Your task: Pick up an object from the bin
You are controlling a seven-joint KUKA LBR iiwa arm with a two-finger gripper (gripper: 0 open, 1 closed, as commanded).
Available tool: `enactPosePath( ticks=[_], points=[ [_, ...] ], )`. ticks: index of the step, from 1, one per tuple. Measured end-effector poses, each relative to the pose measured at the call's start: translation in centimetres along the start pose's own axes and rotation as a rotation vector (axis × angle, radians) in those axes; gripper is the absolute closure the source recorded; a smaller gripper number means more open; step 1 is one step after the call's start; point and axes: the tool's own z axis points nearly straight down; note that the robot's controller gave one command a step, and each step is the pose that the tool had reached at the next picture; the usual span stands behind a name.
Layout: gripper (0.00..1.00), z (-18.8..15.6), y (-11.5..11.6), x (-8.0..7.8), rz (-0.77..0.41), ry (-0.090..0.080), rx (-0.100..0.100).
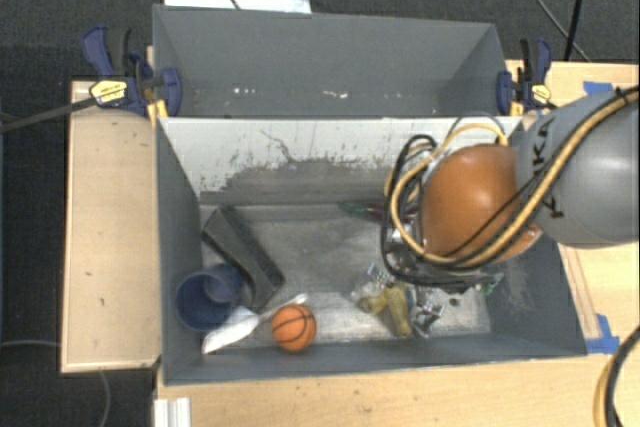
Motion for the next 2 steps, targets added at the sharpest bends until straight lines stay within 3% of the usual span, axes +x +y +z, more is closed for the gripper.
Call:
enactPosePath(
  ticks=[1,2],
  points=[
    [1.0,-14.65,-0.11,-0.86,-0.043,-0.005,-0.003],
    [1.0,-14.57,-0.05,-0.83,-0.038,-0.003,-0.006]
  ],
)
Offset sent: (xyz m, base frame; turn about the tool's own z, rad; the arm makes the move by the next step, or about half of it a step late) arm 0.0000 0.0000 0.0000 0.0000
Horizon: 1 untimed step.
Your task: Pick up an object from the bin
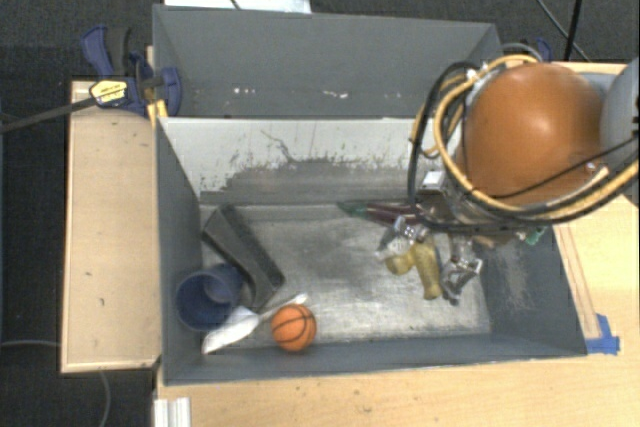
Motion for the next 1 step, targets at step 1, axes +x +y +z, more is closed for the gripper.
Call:
enactPosePath(
  ticks=[1],
  points=[
    [1.0,0.0,0.0,0.0,0.004,0.001,-0.001]
  ],
)
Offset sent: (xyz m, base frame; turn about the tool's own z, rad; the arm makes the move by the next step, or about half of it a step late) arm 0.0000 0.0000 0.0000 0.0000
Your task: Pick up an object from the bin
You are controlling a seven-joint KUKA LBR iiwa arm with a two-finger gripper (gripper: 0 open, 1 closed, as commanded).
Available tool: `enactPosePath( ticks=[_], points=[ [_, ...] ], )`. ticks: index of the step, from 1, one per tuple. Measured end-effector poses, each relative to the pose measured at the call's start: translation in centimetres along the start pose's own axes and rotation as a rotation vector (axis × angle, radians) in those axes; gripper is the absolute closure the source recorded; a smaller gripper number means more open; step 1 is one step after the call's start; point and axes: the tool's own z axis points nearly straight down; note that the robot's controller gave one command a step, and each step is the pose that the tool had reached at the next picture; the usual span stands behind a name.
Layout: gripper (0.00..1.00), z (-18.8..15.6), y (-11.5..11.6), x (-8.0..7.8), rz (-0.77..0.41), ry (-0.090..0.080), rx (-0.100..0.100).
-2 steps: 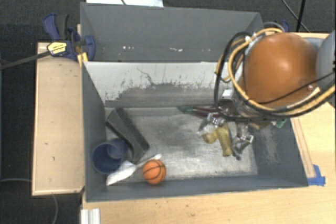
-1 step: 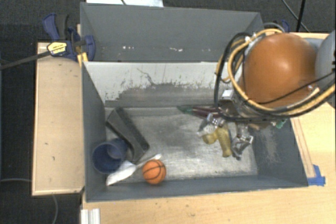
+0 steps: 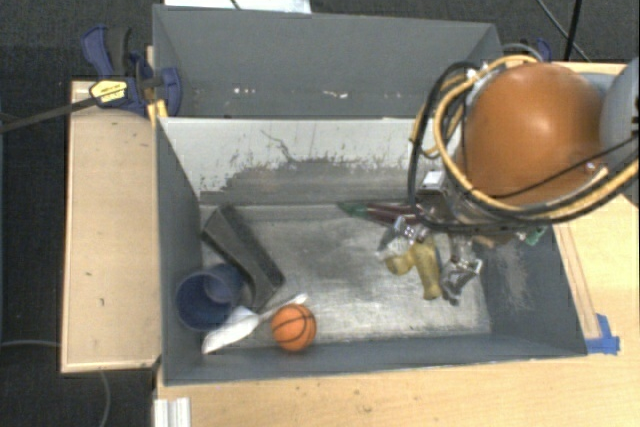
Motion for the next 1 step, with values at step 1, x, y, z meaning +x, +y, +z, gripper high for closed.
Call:
enactPosePath(
  ticks=[1],
  points=[
    [1.0,0.0,0.0,0.01,0.004,0.0,0.0]
  ],
)
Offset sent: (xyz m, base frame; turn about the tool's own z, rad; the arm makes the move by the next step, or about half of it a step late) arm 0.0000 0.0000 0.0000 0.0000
